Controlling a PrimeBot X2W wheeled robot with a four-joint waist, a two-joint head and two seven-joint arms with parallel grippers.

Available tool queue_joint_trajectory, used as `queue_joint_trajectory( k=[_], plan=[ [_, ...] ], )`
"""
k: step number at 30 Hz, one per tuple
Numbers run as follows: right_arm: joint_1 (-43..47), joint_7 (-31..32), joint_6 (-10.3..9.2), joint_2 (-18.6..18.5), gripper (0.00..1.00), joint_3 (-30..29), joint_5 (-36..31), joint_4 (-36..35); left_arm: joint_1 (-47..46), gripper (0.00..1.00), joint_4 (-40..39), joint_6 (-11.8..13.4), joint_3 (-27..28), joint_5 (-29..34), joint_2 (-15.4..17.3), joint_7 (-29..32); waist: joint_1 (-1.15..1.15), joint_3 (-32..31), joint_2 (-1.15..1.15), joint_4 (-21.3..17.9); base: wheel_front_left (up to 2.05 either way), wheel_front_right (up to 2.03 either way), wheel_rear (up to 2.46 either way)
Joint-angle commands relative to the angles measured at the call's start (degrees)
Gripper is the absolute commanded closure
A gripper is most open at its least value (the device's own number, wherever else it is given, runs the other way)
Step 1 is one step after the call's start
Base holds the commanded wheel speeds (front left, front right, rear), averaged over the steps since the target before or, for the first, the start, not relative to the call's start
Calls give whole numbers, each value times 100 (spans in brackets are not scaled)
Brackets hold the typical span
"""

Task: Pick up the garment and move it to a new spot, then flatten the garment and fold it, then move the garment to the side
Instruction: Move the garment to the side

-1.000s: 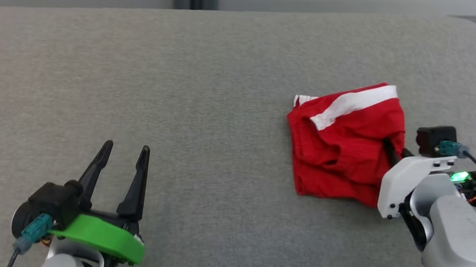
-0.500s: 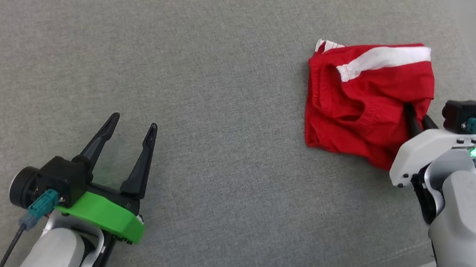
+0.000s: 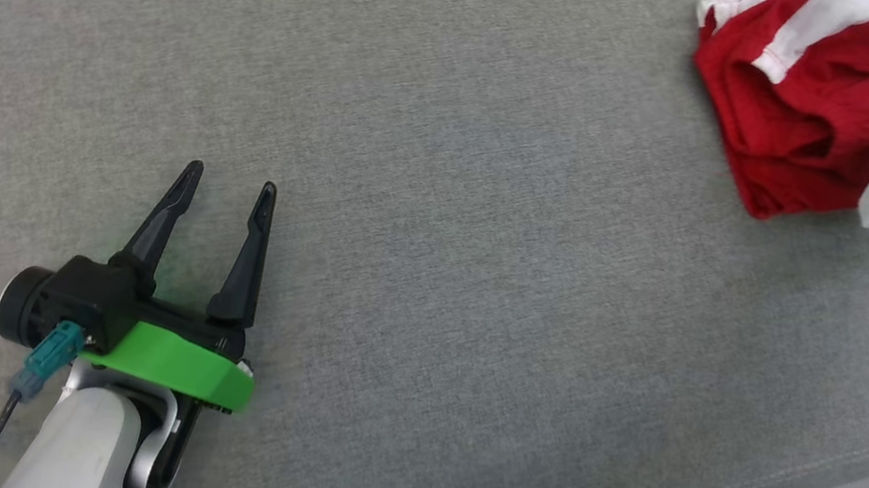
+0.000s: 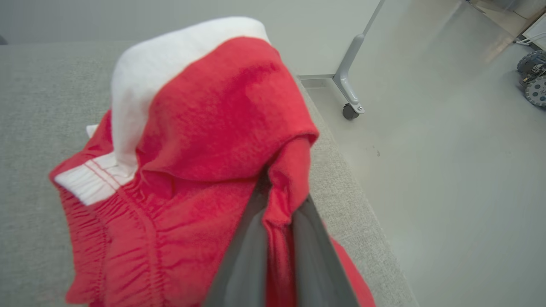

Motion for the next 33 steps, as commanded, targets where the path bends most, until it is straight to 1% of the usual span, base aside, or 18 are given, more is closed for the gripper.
queue_joint_trajectory(
  k=[1, 2, 3, 5, 6, 12, 17, 23, 27, 33],
  plan=[
    [-94, -37, -8, -119, 100, -100, -100, 86, -123, 0, -33, -20, 27, 45, 26, -2, 0, 160, 0, 283, 0, 0, 0],
    [-133, -38, -8, -189, 100, -172, -176, 151, -125, 0, -51, -20, 43, 48, 20, -2, 0, 178, 0, 324, 0, 0, 0],
    [-155, -59, -8, -244, 92, -239, -225, 199, -124, 0, -61, -20, 45, 50, 15, -1, 0, 191, 0, 354, 0, 0, 0],
    [-198, -108, -8, -308, 24, -378, -366, 279, -113, 0, -78, -21, 58, 59, 5, -2, 0, 204, 0, 399, 0, 0, 0],
    [-212, -137, -8, -326, 0, -462, -433, 313, -100, 0, -84, -22, 65, 63, 0, -2, 0, 205, 0, 414, 0, 0, 0],
    [-168, -294, -8, -416, 0, -807, -725, 437, -49, 0, -74, -23, 97, 64, -58, -2, 0, 112, 0, 448, 0, 0, 0],
    [-66, -438, -8, -345, 0, -966, -965, 355, 9, 0, -44, -25, 137, 26, -114, -2, 0, -110, 0, 456, 0, 0, 0],
    [145, -548, -8, -70, 0, -969, -1235, 78, 90, 0, 71, -28, 308, -55, -176, -2, 0, -557, 0, 556, 0, 0, 0],
    [405, -572, -8, 208, 0, -860, -1298, -211, 180, 0, 249, -28, 464, -173, -235, -2, 0, -936, 0, 695, 0, 0, 0],
    [1085, -579, -8, 683, 0, -607, -1101, -1091, 438, 0, 517, -29, 752, -337, -330, -2, 0, -1482, 0, 959, 0, 0, 0]
  ],
)
